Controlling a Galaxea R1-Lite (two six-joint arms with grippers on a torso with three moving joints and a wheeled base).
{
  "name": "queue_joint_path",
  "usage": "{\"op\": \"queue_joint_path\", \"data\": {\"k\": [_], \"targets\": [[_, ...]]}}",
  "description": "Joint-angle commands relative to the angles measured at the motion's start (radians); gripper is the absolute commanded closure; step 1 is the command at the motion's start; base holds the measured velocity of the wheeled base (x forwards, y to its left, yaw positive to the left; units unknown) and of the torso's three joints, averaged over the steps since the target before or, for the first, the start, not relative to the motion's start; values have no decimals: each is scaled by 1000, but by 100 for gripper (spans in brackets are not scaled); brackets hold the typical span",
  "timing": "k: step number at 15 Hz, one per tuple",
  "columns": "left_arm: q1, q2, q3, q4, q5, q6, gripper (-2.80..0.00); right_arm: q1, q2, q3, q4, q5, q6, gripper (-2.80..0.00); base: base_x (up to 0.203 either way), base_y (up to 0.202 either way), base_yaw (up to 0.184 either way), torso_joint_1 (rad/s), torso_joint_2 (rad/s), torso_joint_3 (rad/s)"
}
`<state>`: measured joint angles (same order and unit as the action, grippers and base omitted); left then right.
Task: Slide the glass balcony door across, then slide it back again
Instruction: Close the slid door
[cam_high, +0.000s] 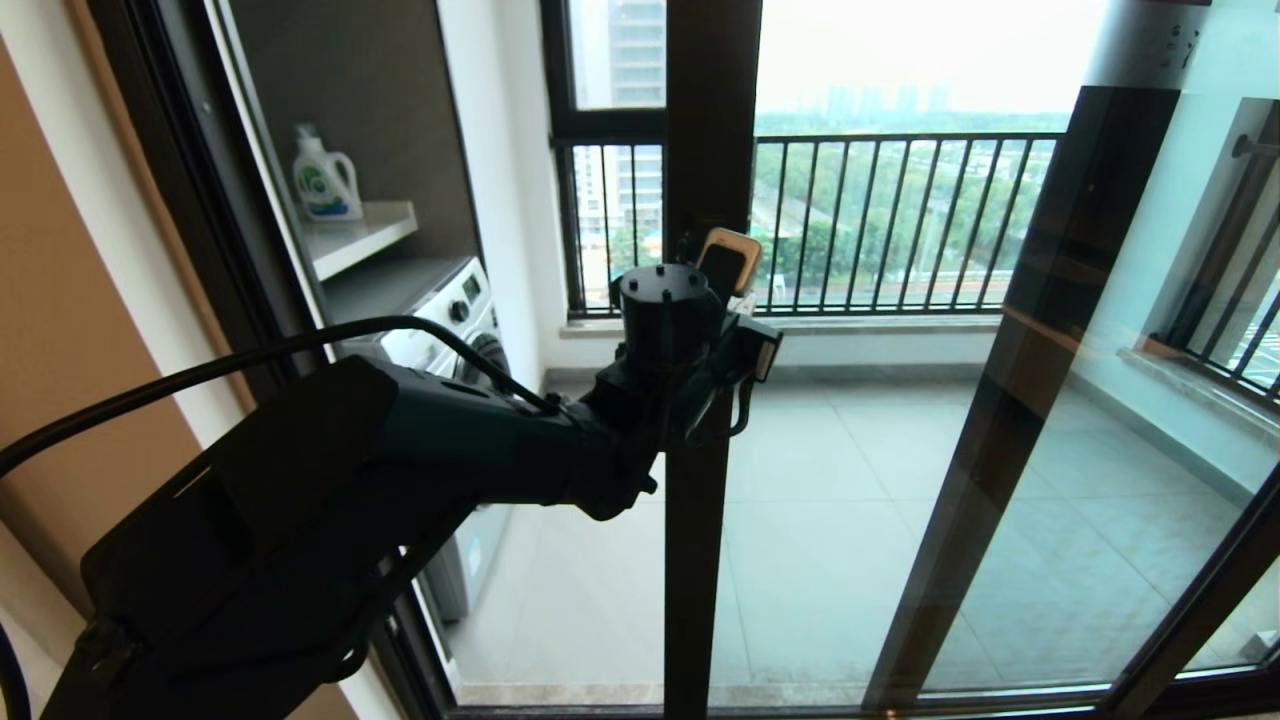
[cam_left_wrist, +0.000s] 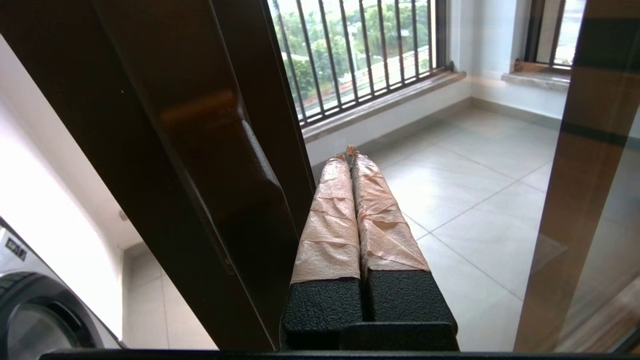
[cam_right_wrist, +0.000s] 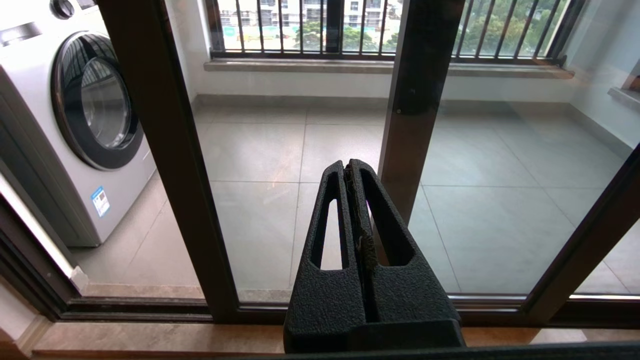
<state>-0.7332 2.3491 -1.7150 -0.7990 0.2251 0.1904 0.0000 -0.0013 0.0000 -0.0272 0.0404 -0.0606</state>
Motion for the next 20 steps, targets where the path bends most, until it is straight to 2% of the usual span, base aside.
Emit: {"op": "queue_joint_path", "data": {"k": [1,6,12,15,20], "targets": [[10,11,-41,-4,10,4,0,0,0,12,0,-1,-1,0,0,0,0,0,0,0],[52,18,-58,-6,24,7,0,0,0,12,0,1,-1,0,0,0,0,0,0,0],[67,17,-48,-13,27,7,0,0,1,12,0,0,-1,0,0,0,0,0,0,0],[72,18,-43,-13,53,4,0,0,0,12,0,-1,-1,0,0,0,0,0,0,0],[93,-10,52,-47,50,0,0,0,0,12,0,1,-1,0,0,0,0,0,0,0]]}}
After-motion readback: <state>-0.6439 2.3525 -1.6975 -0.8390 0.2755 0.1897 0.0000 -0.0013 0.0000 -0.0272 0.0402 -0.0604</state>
